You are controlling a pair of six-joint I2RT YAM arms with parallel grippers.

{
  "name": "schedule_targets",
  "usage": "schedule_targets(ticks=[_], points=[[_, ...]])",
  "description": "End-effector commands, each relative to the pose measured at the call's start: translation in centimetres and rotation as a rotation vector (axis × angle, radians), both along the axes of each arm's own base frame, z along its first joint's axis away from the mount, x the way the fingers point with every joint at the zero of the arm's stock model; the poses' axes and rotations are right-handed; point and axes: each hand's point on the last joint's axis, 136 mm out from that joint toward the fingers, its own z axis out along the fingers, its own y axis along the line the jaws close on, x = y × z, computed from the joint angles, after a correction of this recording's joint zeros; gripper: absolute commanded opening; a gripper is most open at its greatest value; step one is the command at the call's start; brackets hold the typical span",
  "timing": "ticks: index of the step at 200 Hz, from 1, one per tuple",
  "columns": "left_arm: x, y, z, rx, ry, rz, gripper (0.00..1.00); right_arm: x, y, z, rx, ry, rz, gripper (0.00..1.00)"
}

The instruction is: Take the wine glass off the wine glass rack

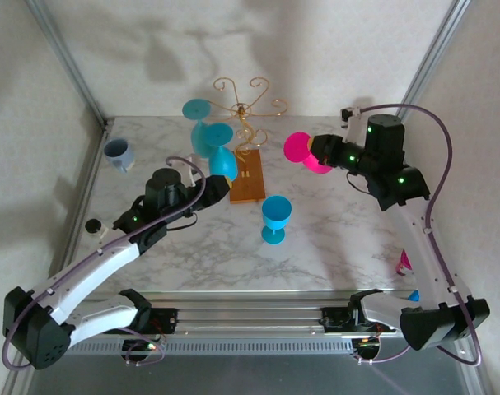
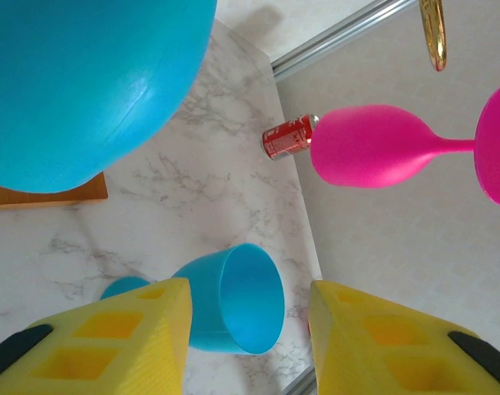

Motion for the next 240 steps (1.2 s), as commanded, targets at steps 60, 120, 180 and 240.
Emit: schedule_targets(ticks=[60, 120, 180, 240], points=[[-1.8, 1.7, -1.4, 0.015, 0.042, 0.029, 0.42, -4.9, 2.6, 0.9, -0.322, -0.175, 0.143, 0.00], [-4.2, 3.2, -1.7, 0.004, 0.100, 0.043, 0.44, -10.2, 5.9, 0.8, -0.514, -0.348, 0.287, 0.00], [-7.0, 4.9, -2.8, 0.022, 0.203, 0.059, 0.46, -15.3, 11.8, -3.0, -0.820, -0.599, 0.461, 0.00], [-9.5, 6.6, -3.7, 0.099, 0.306, 0.060, 0.46, -17.8, 16.3, -5.0, -0.960, -0.857, 0.473, 0.00]])
